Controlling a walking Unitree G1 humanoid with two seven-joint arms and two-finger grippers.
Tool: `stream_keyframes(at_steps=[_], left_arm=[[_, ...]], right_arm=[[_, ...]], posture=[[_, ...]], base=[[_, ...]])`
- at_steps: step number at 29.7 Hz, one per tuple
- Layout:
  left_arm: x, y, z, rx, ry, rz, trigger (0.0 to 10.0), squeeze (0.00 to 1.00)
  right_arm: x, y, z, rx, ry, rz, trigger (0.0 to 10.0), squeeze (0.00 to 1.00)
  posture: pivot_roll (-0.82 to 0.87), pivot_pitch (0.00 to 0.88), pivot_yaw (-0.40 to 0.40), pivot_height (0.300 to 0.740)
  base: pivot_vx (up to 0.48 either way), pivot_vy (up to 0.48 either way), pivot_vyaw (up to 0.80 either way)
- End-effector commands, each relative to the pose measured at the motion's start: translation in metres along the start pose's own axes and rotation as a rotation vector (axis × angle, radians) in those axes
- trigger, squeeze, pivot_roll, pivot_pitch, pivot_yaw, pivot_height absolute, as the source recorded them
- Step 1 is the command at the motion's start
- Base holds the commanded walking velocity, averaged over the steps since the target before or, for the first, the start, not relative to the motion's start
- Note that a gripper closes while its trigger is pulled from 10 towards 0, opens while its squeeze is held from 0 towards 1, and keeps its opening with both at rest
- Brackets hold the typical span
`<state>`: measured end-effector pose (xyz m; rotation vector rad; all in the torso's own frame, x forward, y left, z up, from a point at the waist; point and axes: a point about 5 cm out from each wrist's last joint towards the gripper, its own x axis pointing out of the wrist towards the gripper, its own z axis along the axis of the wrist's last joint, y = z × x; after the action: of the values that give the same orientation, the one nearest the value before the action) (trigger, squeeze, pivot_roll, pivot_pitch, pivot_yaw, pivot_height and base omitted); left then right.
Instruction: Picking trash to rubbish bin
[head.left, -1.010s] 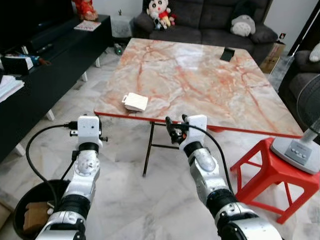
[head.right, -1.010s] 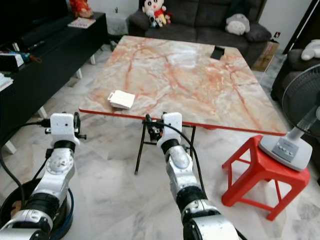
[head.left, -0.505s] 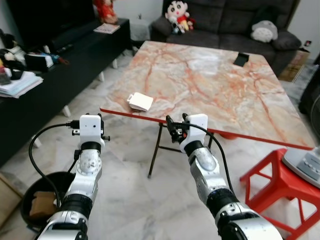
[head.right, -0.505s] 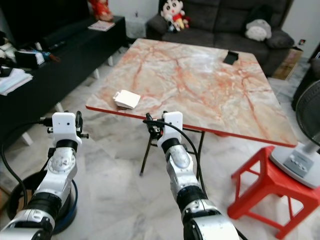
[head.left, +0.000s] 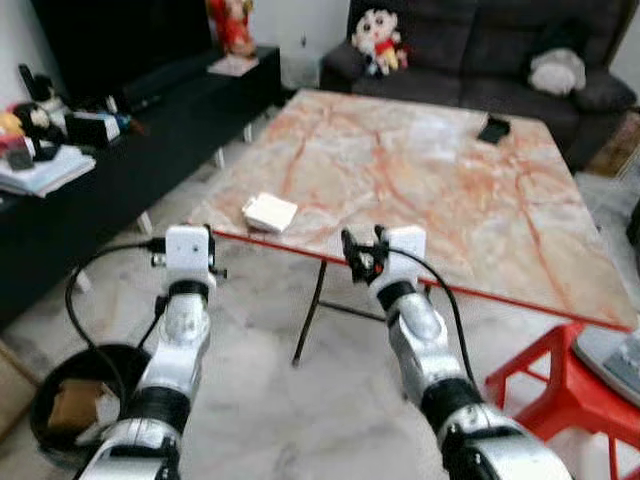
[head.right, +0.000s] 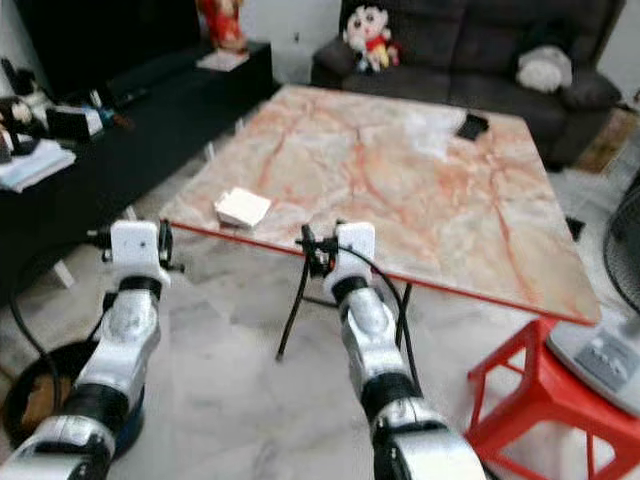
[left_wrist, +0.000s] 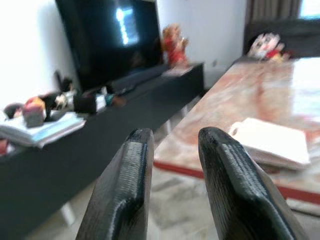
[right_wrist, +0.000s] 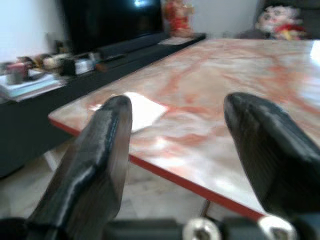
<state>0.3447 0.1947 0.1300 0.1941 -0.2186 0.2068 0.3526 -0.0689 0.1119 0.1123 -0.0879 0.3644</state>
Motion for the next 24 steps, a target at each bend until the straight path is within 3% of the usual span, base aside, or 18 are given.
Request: stream_keyframes(at_steps=[1,4,6,12,24], left_arm=[[0.0006,-0.006,0.0034,-0.015,-0.009,-0.01,10.0,0.0],[0.0008,-0.0055,0.004,-0.016,-0.011,-0.007,10.0,0.0],[0.001,-0.0053,0.0043,-0.016,-0.012,-0.005,10.0,0.0],[0.0013,-0.005,0.0049,-0.019,-0.013,-0.003,10.0,0.0],[0.0012,-0.0043,0.0045,-0.024,-0.01,0.0,10.0,0.0]], right_arm=[[-0.0003,-0.007,0.0038,-0.013,-0.014,-0.015,10.0,0.0],[-0.0004,-0.0071,0.0037,-0.012,-0.013,-0.015,10.0,0.0],[-0.0003,-0.0074,0.0029,0.025,-0.011,-0.019,10.0,0.0],[-0.0001,-0.0065,0.004,-0.018,-0.014,-0.007,10.0,0.0],[-0.0006,-0.0089,0.0026,0.006,-0.005,-0.022,10.0,0.0]], posture=[[0.0,0.0,-0.064,0.74],[0.0,0.0,-0.064,0.74],[0.0,0.0,-0.066,0.74],[0.0,0.0,-0.066,0.74],[0.0,0.0,-0.068,0.74]], base=[[0.307,0.0,0.8],[0.304,0.0,0.72],[0.304,0.0,0.0],[0.306,0.0,0.0],[0.296,0.0,0.0]])
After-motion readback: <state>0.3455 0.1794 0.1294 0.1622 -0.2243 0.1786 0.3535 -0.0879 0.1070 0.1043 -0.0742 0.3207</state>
